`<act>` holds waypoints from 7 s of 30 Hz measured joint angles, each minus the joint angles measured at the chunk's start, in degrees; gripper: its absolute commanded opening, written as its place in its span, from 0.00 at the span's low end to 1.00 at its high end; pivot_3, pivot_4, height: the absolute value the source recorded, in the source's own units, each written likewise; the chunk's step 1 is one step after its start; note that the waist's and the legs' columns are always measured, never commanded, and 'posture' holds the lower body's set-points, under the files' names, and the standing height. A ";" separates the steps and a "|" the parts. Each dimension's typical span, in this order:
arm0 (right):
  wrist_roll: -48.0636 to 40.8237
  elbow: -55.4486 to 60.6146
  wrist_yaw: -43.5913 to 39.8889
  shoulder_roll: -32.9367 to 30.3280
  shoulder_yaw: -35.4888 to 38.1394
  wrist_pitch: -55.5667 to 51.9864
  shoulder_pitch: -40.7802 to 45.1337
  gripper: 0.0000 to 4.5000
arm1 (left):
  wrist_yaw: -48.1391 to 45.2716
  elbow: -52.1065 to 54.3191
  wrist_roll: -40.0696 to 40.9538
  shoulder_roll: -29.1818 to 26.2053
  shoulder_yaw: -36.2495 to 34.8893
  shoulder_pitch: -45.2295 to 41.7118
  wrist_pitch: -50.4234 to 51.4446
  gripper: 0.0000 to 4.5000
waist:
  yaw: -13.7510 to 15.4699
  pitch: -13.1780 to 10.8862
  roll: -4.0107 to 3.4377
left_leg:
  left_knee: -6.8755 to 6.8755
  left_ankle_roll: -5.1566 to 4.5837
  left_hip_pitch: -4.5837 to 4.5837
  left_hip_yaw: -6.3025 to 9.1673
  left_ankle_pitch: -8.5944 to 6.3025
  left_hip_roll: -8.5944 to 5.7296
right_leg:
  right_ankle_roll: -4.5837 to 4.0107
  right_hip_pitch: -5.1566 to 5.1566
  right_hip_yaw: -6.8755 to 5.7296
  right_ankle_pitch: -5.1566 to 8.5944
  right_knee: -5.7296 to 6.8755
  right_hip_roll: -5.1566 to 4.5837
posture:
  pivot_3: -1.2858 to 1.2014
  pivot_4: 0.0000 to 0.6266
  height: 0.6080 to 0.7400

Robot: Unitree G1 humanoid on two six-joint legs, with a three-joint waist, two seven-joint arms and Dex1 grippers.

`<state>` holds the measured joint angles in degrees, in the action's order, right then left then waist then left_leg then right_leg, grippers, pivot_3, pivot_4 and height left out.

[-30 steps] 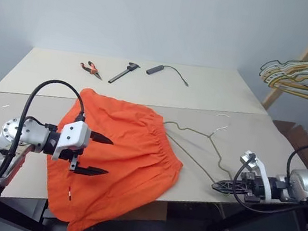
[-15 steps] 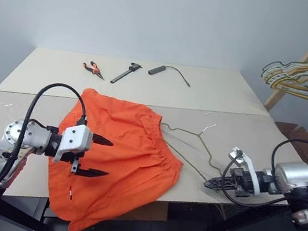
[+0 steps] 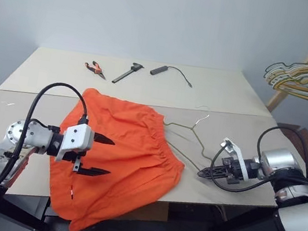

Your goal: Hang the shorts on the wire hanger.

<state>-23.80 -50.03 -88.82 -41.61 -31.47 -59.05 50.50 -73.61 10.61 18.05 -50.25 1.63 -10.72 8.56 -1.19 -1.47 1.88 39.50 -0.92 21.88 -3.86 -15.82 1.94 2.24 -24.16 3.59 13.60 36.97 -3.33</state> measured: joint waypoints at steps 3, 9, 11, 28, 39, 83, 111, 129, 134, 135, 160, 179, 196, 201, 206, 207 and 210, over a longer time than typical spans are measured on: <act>0.33 -4.76 -0.03 2.16 -1.95 2.77 2.66 0.00 | 0.19 0.10 -0.18 -0.04 0.01 0.16 0.00 0.99 | -0.24 0.01 -0.01 | 0.01 0.00 -0.01 0.00 0.00 0.00 | 0.00 0.00 0.00 0.00 0.02 0.01 | 0.54 0.00 1.00; 5.36 -15.58 -0.07 9.07 -1.10 9.01 7.97 0.00 | 0.56 0.47 -0.29 -0.13 0.01 0.34 0.06 0.99 | -0.14 0.01 -0.02 | 0.02 0.00 0.01 0.02 0.00 0.00 | 0.00 -0.02 -0.01 0.00 0.05 0.01 | 0.54 0.00 1.00; 7.45 -18.79 0.05 11.03 0.99 10.90 8.90 0.00 | 0.74 1.01 -0.28 -0.19 0.00 0.55 0.11 0.99 | 0.08 0.01 -0.03 | 0.03 0.01 0.06 0.03 0.00 0.00 | 0.00 -0.04 -0.03 0.00 0.06 0.00 | 0.54 0.00 1.00; 12.72 -18.67 4.05 11.22 20.54 24.33 8.80 0.00 | 3.09 -0.71 -1.54 1.39 1.02 -1.70 -0.44 0.99 | 0.38 0.02 -0.06 | 0.12 0.01 0.11 0.07 0.00 0.00 | 0.00 0.00 -0.13 0.00 0.08 -0.02 | 0.53 0.00 1.00; 13.73 -4.51 5.69 11.15 23.12 35.40 1.80 0.00 | 14.63 -25.73 -7.11 10.67 -0.45 -32.46 -5.42 0.99 | -0.18 0.03 -0.06 | 0.33 0.01 0.32 0.16 0.00 -0.01 | 0.02 -0.06 -0.20 -0.02 0.09 -0.01 | 0.52 0.00 1.00; 21.28 22.93 11.65 10.54 16.57 41.05 -4.53 0.00 | -15.76 -79.77 -26.10 17.29 9.99 -62.95 -23.09 0.03 | -3.40 0.05 -0.11 | 0.48 -0.11 0.47 0.35 -0.07 -0.05 | 0.09 -0.12 -0.22 0.00 0.14 -0.02 | 0.50 0.00 1.00; 14.29 17.01 28.67 5.30 34.67 44.80 -5.83 0.99 | -12.24 -79.77 -25.64 15.20 6.63 -61.72 -26.49 0.01 | -4.26 0.05 -0.10 | 0.46 -0.13 0.44 0.60 -0.08 -0.06 | 0.11 -0.08 -0.19 -0.01 0.13 -0.07 | 0.50 0.00 1.00; -0.66 44.25 36.99 21.36 29.77 13.12 -29.45 0.99 | -11.92 -79.08 -24.72 14.83 6.16 -61.24 -27.16 0.01 | -3.86 0.06 -0.11 | 0.50 -0.18 0.49 0.65 -0.11 -0.10 | 0.18 -0.09 -0.16 -0.02 0.17 -0.06 | 0.50 0.00 1.00; -2.30 43.78 39.91 23.90 30.31 11.76 -28.48 0.88 | -11.91 -79.08 -24.67 14.76 5.99 -61.24 -27.16 0.01 | -3.43 0.06 -0.11 | 0.51 -0.18 0.45 0.63 -0.11 -0.09 | 0.19 -0.08 -0.16 -0.02 0.14 -0.06 | 0.50 0.00 1.00; -2.31 43.61 40.45 24.11 30.39 11.65 -28.28 0.81 | -11.91 -79.07 -24.66 14.76 5.98 -61.24 -27.16 0.01 | -3.30 0.06 -0.11 | 0.51 -0.18 0.45 0.63 -0.11 -0.09 | 0.19 -0.08 -0.16 -0.02 0.14 -0.05 | 0.50 0.00 1.00; -0.49 32.15 35.74 16.37 29.77 17.97 -19.19 0.01 | -18.67 -75.69 -17.48 10.82 6.25 -58.64 -24.58 0.01 | -2.91 0.06 -0.11 | 0.52 -0.18 0.46 0.62 -0.11 -0.09 | 0.19 -0.08 -0.15 -0.02 0.14 -0.05 | 0.51 0.00 1.00; 6.20 15.86 20.88 9.04 26.96 31.41 -8.57 0.01 | -18.68 -69.16 -10.67 7.39 15.21 -55.74 -25.00 0.01 | -2.87 0.06 -0.11 | 0.54 -0.19 0.44 0.50 -0.11 -0.09 | 0.19 -0.08 -0.13 -0.02 0.13 -0.05 | 0.51 0.00 1.00; 10.89 31.01 23.04 6.28 26.03 38.23 -10.67 0.01 | -15.22 -71.28 -18.21 9.15 13.79 -55.78 -29.56 0.01 | -2.81 0.06 -0.11 | 0.56 -0.19 0.45 0.47 -0.11 -0.08 | 0.19 -0.10 -0.13 -0.02 0.14 -0.05 | 0.51 0.00 1.00; 14.70 35.01 24.50 5.49 24.15 43.17 -10.67 0.01 | -14.17 -71.28 -19.66 9.80 13.06 -56.08 -29.78 0.01 | -2.81 0.06 -0.11 | 0.55 -0.19 0.45 0.39 -0.11 -0.09 | 0.19 -0.10 -0.13 -0.02 0.12 -0.05 | 0.51 0.00 1.00; 16.89 37.20 25.19 5.05 23.14 47.70 -10.67 0.01 | -11.09 -71.33 -22.55 10.11 13.08 -56.21 -30.65 0.01 | -2.80 0.06 -0.11 | 0.56 -0.19 0.45 0.37 -0.11 -0.09 | 0.19 -0.10 -0.13 -0.02 0.12 -0.05 | 0.50 0.00 1.00; 16.89 37.58 25.29 5.05 23.14 47.89 -10.67 0.01 | -10.85 -71.34 -22.66 10.18 13.08 -56.21 -30.89 0.01 | -2.81 0.06 -0.11 | 0.55 -0.19 0.45 0.36 -0.11 -0.08 | 0.19 -0.10 -0.13 -0.02 0.12 -0.05 | 0.50 0.00 1.00; 16.81 39.51 25.25 5.14 23.13 48.00 -10.64 0.01 | -10.37 -71.34 -22.77 10.57 12.89 -56.22 -31.10 0.01 | -2.80 0.06 -0.11 | 0.55 -0.19 0.45 0.36 -0.11 -0.09 | 0.19 -0.10 -0.13 -0.02 0.13 -0.05 | 0.50 0.00 1.00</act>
<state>-6.99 -10.52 -63.57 -36.47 -8.34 -11.05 39.86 -83.98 -60.72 -4.72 -39.68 14.52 -66.94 -22.54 -3.99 -1.41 1.77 40.05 -1.10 22.33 -3.50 -15.94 1.85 2.43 -24.26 3.46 13.58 37.10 -3.38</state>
